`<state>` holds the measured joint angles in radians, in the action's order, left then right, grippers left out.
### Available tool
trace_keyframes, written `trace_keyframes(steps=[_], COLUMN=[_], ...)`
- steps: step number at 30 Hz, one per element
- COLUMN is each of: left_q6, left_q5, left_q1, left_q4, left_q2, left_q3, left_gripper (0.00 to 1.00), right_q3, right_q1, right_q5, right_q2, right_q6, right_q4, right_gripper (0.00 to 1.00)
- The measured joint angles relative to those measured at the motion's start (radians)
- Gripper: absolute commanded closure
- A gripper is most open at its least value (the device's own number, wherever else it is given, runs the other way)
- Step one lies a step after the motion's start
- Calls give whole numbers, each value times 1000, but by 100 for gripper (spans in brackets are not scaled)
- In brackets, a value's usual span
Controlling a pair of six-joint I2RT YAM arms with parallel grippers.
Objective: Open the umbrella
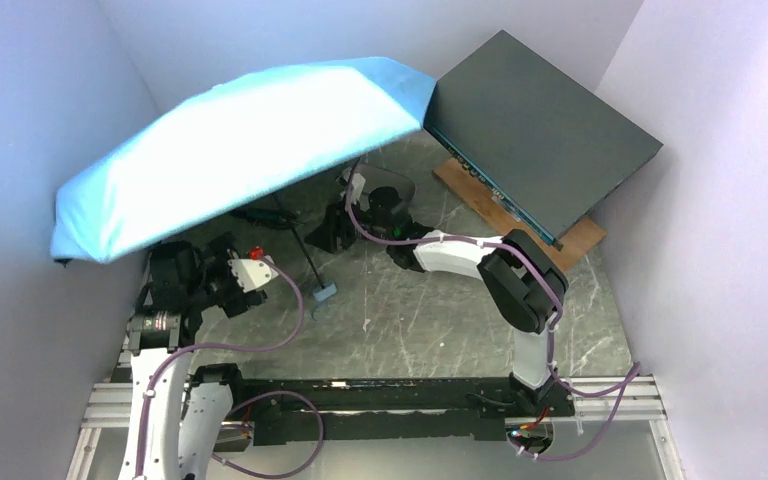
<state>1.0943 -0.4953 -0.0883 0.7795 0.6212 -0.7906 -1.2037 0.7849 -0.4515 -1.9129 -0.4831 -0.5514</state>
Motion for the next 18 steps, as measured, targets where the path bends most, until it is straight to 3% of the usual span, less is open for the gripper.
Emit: trace_keyframes(steps=[7,8,9,18], left_q6=[-142,-154,-166,-286], left_q5=[140,155,169,325], left_q1=[0,0,0,0], left_q4=[181,201,221,277], left_q2=[-89,-103,-117,-239], left_q3=[98,103,109,197], left_gripper=[1,1,1,1], right_q3=[126,148,163,315], right_q1=[-8,-13,-17,-71], right_q5=[-3,-4,-3,9], right_q2=[76,111,142,580], right_q6=[137,162,179,418], right_q4=[91,113,131,345], right_gripper=[15,4,1,0])
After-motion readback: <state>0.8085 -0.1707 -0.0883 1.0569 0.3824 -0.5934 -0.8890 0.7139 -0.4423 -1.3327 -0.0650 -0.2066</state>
